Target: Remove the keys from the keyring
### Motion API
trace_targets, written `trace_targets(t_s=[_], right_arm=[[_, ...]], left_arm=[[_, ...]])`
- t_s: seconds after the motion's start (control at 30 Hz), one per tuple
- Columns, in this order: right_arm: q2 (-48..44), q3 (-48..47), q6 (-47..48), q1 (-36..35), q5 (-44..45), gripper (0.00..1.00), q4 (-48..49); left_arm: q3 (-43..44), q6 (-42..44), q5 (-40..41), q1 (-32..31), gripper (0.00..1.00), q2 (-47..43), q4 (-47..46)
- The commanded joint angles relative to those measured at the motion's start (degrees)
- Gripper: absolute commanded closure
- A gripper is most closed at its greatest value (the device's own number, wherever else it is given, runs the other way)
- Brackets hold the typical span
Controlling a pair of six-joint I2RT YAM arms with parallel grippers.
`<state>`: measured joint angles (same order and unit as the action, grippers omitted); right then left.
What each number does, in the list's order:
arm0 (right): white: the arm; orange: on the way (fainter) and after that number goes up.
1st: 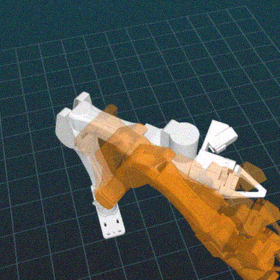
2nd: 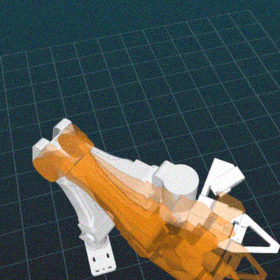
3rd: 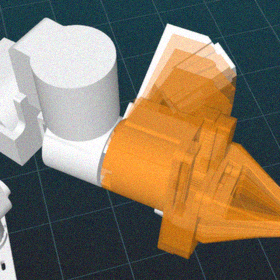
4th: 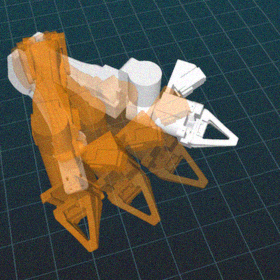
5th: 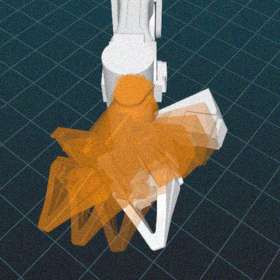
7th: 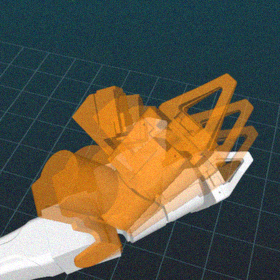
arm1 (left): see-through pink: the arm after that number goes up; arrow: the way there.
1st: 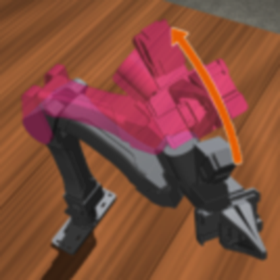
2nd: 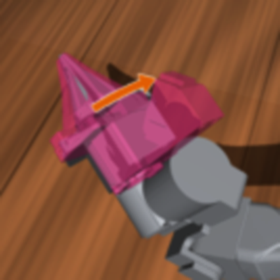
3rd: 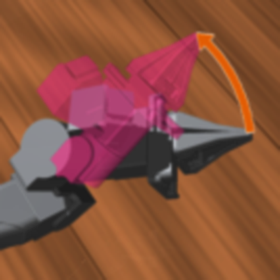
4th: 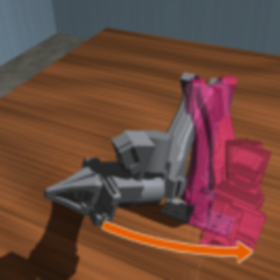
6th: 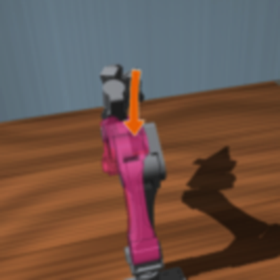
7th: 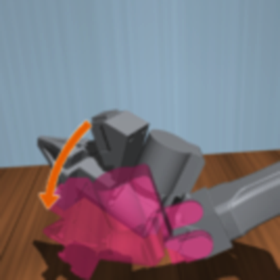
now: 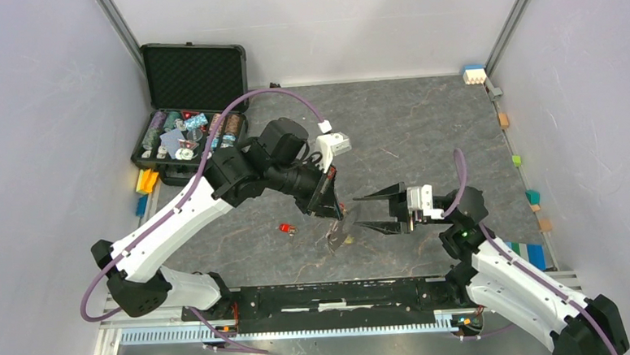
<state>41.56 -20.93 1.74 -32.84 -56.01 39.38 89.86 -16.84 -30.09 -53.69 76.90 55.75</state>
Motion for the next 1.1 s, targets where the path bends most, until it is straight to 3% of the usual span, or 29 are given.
trace_targets(t_s=[0.0,0.43,0.6,0.83,1.07], right_arm=[[0.48,1.85,-4.82,-0.45,3.82,0.44,8.74],[5.95,3.12,-19.68,-2.49,1.92,0.57,27.41],[5.98,3.05,-17.96,-4.10,2.64,0.61,24.82],[6.31,0.68,-8.97,-6.90,7.76,0.64,11.88],[9.62,-0.77,-8.29,-8.28,8.55,0.66,10.72]], left_arm=[[2.46,2.76,-0.23,0.29,0.98,-0.35,-1.07],[2.08,5.33,0.35,0.36,0.98,0.38,0.33],[2.16,5.49,0.74,0.38,0.98,0.40,0.33],[2.16,5.34,0.34,0.33,0.98,0.36,0.33],[2.07,5.24,0.12,0.29,0.98,0.50,0.33]])
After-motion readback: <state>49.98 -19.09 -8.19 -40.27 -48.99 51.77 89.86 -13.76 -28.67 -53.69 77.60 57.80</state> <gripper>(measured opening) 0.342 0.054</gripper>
